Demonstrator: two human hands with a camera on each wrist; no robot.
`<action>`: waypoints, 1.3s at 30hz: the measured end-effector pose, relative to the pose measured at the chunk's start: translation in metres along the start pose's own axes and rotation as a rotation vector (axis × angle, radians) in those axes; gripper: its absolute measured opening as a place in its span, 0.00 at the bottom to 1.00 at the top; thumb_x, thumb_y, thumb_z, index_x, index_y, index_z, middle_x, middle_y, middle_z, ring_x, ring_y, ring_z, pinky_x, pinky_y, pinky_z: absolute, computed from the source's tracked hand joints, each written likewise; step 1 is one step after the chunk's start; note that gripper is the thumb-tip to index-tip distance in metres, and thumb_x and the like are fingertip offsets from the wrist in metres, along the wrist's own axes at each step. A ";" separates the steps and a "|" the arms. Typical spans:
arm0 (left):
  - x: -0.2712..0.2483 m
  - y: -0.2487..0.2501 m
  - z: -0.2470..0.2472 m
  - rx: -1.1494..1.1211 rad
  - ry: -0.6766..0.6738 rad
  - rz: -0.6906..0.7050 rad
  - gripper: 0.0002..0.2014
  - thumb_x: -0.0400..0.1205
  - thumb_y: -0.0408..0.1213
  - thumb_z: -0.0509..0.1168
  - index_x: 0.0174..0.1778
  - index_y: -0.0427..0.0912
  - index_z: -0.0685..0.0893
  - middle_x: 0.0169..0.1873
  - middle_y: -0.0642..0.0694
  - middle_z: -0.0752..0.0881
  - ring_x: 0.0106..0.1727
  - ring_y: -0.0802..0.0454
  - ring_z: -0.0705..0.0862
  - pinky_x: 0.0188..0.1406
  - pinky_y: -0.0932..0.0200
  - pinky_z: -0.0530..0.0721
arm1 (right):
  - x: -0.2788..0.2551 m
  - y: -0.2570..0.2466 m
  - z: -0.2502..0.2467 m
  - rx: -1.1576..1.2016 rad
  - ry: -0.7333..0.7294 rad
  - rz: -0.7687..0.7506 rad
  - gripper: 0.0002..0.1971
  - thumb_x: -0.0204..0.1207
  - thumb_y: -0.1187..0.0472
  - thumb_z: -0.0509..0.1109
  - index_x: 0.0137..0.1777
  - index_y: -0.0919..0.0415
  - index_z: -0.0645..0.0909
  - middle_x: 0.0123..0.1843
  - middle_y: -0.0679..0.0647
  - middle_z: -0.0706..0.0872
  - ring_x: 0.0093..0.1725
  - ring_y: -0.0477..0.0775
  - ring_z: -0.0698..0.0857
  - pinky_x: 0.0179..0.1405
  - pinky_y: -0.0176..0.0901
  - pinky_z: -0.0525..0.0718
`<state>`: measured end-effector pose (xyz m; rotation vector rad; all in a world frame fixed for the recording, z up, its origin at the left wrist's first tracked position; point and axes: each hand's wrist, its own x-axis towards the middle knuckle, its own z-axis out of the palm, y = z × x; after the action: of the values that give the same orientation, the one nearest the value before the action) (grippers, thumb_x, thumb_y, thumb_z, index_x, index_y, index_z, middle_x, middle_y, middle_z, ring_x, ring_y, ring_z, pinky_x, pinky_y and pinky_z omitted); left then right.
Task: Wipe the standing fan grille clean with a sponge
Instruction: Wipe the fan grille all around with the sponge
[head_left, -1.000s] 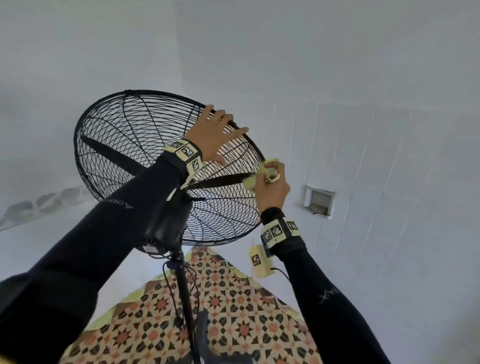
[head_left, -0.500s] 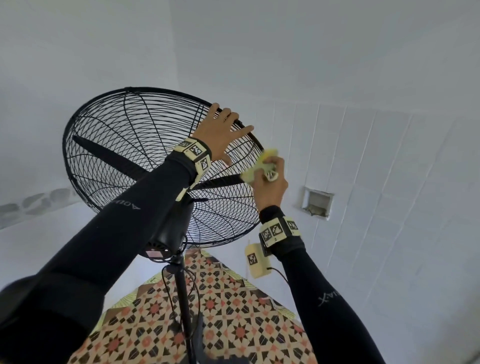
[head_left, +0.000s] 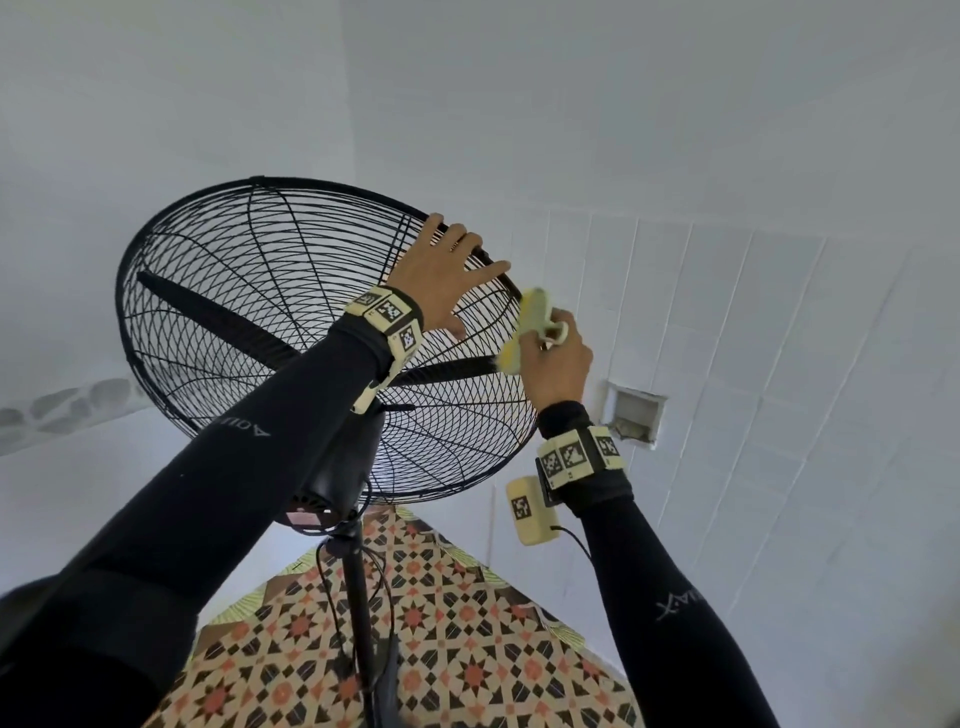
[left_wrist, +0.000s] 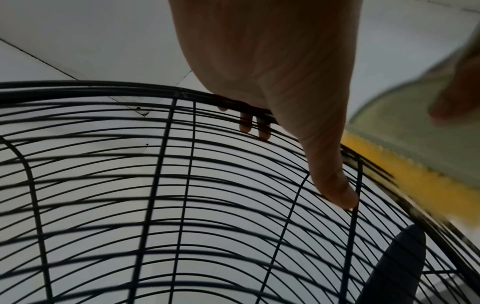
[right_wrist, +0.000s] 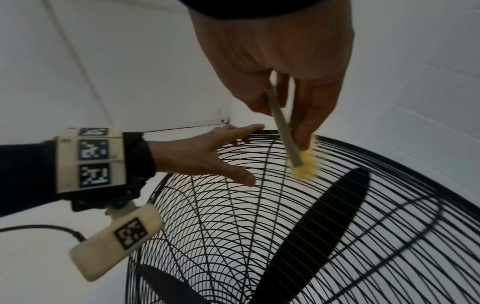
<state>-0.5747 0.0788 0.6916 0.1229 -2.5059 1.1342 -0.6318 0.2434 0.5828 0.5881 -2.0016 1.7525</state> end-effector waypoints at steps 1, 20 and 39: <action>0.000 0.000 0.001 -0.003 0.002 -0.001 0.57 0.72 0.72 0.73 0.92 0.58 0.52 0.85 0.37 0.66 0.86 0.35 0.63 0.87 0.29 0.51 | 0.001 -0.002 0.001 -0.006 0.012 -0.047 0.11 0.82 0.62 0.70 0.62 0.62 0.82 0.46 0.54 0.86 0.42 0.53 0.85 0.36 0.24 0.80; 0.005 0.004 0.007 -0.019 -0.006 -0.011 0.58 0.71 0.72 0.74 0.92 0.57 0.52 0.85 0.38 0.65 0.86 0.35 0.61 0.87 0.28 0.48 | -0.015 0.057 -0.015 -0.478 -0.192 0.195 0.13 0.87 0.59 0.64 0.62 0.68 0.83 0.56 0.67 0.89 0.57 0.69 0.87 0.50 0.47 0.80; 0.026 -0.003 0.014 0.007 -0.106 -0.076 0.61 0.72 0.74 0.72 0.92 0.55 0.45 0.86 0.39 0.64 0.87 0.36 0.61 0.88 0.29 0.47 | 0.032 0.024 0.020 -0.024 0.004 -0.447 0.15 0.83 0.67 0.69 0.69 0.61 0.86 0.49 0.58 0.91 0.37 0.50 0.82 0.39 0.34 0.74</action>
<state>-0.6020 0.0682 0.6951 0.2844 -2.5664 1.1332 -0.6725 0.2254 0.5788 0.9382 -1.7160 1.4532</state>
